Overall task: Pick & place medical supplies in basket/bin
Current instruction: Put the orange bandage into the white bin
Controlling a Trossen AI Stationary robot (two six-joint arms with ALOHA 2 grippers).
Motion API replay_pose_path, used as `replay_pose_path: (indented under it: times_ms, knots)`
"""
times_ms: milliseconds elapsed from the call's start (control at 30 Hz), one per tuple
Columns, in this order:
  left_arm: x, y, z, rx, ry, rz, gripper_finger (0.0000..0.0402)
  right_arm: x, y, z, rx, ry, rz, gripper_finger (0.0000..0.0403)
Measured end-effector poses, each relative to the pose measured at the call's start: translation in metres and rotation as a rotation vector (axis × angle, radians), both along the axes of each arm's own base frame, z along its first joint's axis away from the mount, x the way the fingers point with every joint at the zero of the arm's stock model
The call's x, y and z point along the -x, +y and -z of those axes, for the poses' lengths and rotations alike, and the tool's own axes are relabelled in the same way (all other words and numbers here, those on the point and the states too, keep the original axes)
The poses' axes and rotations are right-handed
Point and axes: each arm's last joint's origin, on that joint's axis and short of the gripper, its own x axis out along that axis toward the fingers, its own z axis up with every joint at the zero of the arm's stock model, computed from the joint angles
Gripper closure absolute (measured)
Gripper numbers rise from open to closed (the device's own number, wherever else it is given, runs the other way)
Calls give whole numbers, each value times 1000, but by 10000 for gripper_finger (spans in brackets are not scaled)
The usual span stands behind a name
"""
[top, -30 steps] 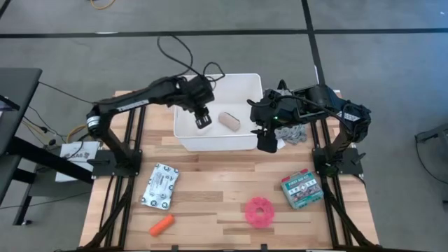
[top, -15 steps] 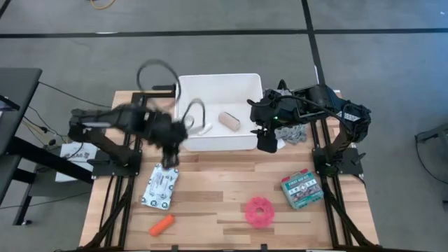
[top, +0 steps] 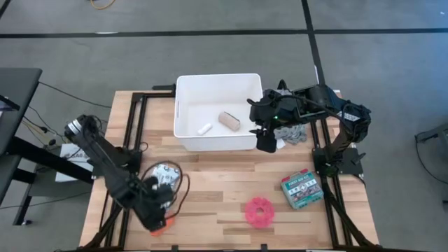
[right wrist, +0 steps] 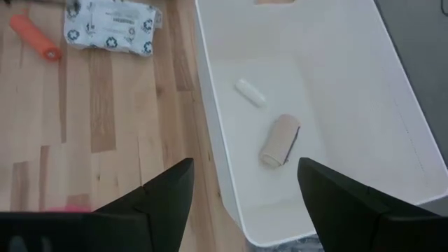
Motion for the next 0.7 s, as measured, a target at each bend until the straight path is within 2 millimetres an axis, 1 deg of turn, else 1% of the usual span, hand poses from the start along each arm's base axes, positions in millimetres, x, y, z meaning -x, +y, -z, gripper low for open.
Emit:
replay_pose_path:
  times_ms: [133,300,500,633,700]
  knots:
    - [8,-18,35,104,-33,-72,272,-2,0,-2,-1,-28,-4,154]
    - [19,-25,68,180,-22,-140,272,-3,0,-2,8,-33,-17,154]
    - [26,-24,89,228,-3,-193,272,-3,0,-2,8,-33,-17,154]
    - [27,-22,100,261,-17,-195,272,-3,0,-2,7,-33,-18,154]
    - [29,-20,105,257,7,-191,272,-3,0,-2,7,-33,-18,154]
